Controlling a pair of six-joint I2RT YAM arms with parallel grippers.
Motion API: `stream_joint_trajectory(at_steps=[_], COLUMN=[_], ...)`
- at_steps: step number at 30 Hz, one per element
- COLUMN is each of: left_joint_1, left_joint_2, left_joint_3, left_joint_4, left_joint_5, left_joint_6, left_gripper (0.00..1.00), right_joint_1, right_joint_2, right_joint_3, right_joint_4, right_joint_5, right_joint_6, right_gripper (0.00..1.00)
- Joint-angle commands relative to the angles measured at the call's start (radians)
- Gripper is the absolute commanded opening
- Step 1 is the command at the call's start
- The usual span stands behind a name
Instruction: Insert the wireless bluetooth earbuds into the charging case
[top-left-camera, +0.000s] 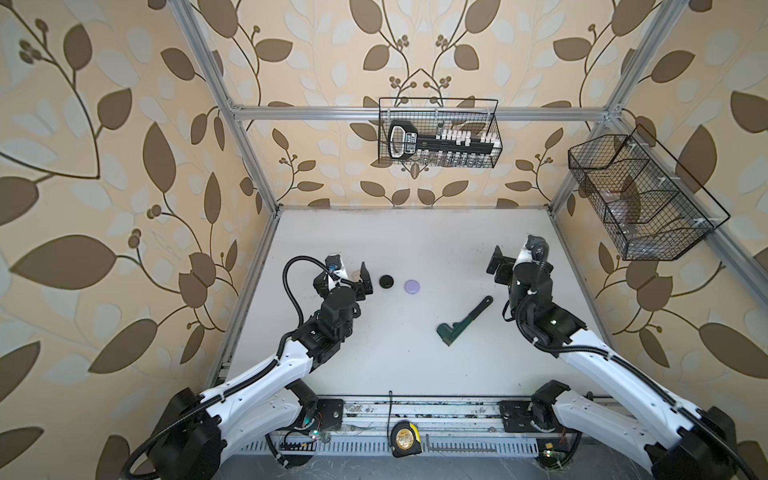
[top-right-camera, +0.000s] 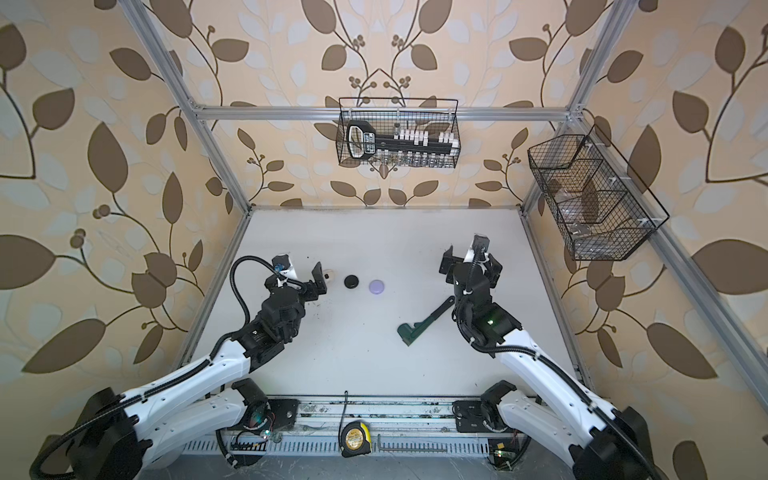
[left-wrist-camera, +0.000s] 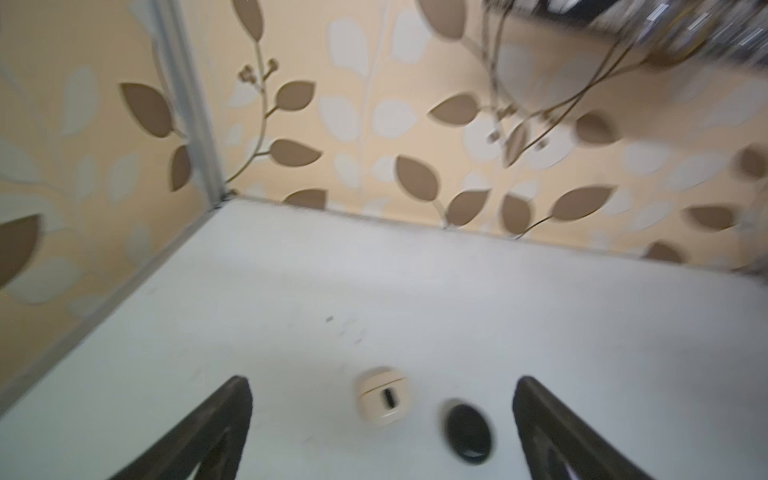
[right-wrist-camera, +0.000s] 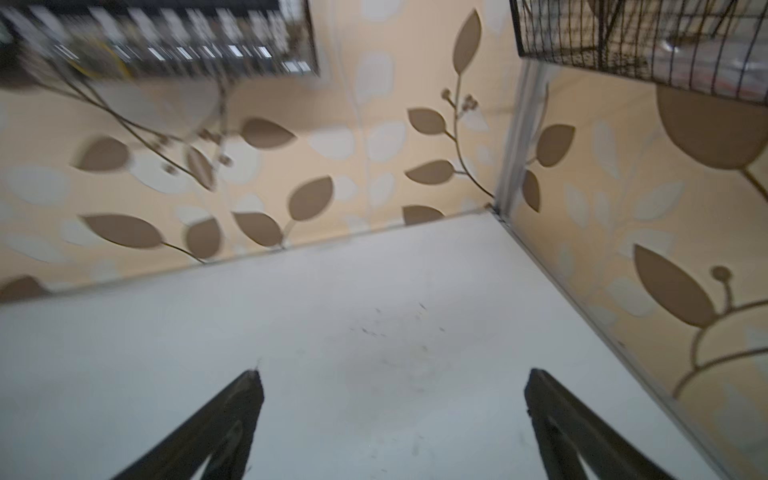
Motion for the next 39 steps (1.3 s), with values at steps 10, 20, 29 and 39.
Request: stream_joint_trajectory(at_steps=[10, 20, 29, 39], left_joint_1=[0.274, 0.443, 0.497, 0.503], left_joint_2=[0.235, 0.457, 0.521, 0.516], left_joint_3=[-0.107, -0.12, -0.061, -0.062], left_joint_4=[0.277, 0.575, 0.495, 0.49], left_joint_5=[-0.137, 0.308, 0.265, 0.271], left_joint_6=[0.144, 0.185, 0.103, 0.1], left_gripper=[0.99, 0.99, 0.99, 0.99], right_joint_1=[-0.179, -0.372, -0.406, -0.393], right_joint_2=[0.23, 0.3, 0.348, 0.349], right_joint_3=[-0.365, -0.431, -0.462, -0.454], right_joint_4=[0.693, 0.869, 0.962, 0.949], right_joint_5=[-0.01, -0.449, -0.497, -0.497], right_joint_6=[-0.218, -0.182, -0.17, -0.182], right_gripper=[1.0, 1.0, 1.0, 1.0])
